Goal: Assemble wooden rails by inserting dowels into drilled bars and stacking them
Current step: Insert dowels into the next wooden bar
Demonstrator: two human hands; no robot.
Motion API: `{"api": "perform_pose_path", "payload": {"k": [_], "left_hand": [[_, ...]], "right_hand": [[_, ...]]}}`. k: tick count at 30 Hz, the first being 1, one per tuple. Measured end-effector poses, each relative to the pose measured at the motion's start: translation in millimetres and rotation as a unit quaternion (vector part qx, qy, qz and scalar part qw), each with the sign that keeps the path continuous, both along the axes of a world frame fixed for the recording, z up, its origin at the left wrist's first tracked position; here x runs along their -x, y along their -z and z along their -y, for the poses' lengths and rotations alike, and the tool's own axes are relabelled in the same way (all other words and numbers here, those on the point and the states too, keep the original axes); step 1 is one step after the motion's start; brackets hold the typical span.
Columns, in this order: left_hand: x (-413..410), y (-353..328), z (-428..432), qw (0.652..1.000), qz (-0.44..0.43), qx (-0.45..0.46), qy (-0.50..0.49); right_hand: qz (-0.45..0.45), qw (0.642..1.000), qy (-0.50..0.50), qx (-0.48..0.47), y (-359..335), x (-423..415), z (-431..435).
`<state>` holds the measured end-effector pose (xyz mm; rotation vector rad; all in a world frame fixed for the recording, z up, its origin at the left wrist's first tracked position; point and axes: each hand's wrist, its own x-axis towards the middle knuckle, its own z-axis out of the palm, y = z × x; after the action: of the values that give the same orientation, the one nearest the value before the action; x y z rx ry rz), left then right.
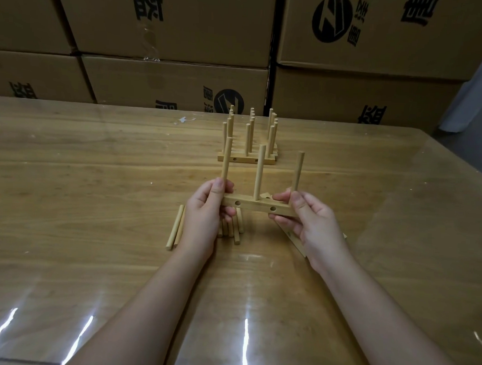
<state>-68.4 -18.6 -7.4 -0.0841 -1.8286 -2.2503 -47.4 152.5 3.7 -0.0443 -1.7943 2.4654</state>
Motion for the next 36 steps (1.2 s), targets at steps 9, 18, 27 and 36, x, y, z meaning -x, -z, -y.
{"api": "perform_pose_path", "payload": {"k": [9, 18, 27, 36], "left_hand": [[-2, -3, -3, 1.0, 0.008, -0.012, 0.016], [2, 3, 2, 0.999, 0.0, 0.016, 0.047], [1, 6, 7, 0.987, -0.009, 0.158, 0.022], [0, 4, 6, 0.979, -0.016, 0.203, 0.008]], "right_hand": [[-0.014, 0.999, 0.028, -0.016, 2, -1, -2], [-0.018, 0.996, 0.081, 0.032, -1, 3, -15], [-0.029, 0.997, 0.073, 0.014, -3, 6, -23], [-0.05, 0.997, 0.065, -0.011, 3, 10, -24]]}}
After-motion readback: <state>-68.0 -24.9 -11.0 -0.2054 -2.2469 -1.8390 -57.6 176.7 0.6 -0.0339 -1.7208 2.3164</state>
